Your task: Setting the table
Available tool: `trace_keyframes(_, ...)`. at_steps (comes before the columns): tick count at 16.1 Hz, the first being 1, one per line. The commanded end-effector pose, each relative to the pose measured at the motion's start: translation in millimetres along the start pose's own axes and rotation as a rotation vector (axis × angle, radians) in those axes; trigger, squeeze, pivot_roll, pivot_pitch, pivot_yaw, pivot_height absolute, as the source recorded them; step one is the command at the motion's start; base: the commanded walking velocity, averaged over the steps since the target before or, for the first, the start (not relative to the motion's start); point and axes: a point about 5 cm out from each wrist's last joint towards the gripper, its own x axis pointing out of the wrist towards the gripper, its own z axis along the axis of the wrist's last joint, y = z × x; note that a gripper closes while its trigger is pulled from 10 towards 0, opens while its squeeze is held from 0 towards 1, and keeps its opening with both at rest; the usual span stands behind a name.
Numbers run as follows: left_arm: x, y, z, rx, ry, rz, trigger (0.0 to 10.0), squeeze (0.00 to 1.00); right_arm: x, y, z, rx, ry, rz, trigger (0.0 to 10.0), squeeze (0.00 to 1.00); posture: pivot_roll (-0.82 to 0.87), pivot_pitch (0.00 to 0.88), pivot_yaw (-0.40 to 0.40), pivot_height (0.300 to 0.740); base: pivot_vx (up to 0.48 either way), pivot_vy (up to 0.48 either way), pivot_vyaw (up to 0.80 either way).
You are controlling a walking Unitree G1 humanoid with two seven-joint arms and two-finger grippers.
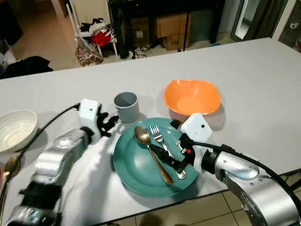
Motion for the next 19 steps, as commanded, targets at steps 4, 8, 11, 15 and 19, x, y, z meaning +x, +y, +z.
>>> trace_keyframes(4, -38.0, -7.4, 11, -0.010, -0.124, -0.006, 10.0, 0.00, 1.3, 4.9, 5, 0.072, -0.074, -0.004, 10.0, 0.00, -0.17, 0.000, 0.120, 0.740, 0.000, 0.000, 0.00)
trace_keyframes(8, -85.5, -14.5, 16, 0.025, -0.288, 0.136, 10.0, 0.00, 12.7, 0.8, 1, 0.144, -0.133, -0.178, 10.0, 0.00, -0.14, 0.000, 0.109, 0.740, 0.000, 0.000, 0.00)
trace_keyframes(11, -104.9, -9.7, -1, 0.074, -0.241, 0.328, 10.0, 0.00, 23.8, -7.1, -5, 0.184, -0.172, -0.324, 10.0, 0.00, -0.12, 0.000, 0.094, 0.740, 0.000, 0.000, 0.00)
trace_keyframes(15, -111.3, -12.3, -6, 0.126, -0.237, 0.380, 10.0, 0.00, 28.3, -13.3, -22, 0.225, -0.162, -0.447, 10.0, 0.00, -0.11, 0.000, 0.090, 0.740, 0.000, 0.000, 0.00)
trace_keyframes(19, -111.7, -15.4, -5, 0.149, -0.270, 0.310, 10.0, 0.00, 30.7, -11.8, -24, 0.195, -0.176, -0.447, 10.0, 0.00, -0.11, 0.000, 0.090, 0.740, 0.000, 0.000, 0.00)
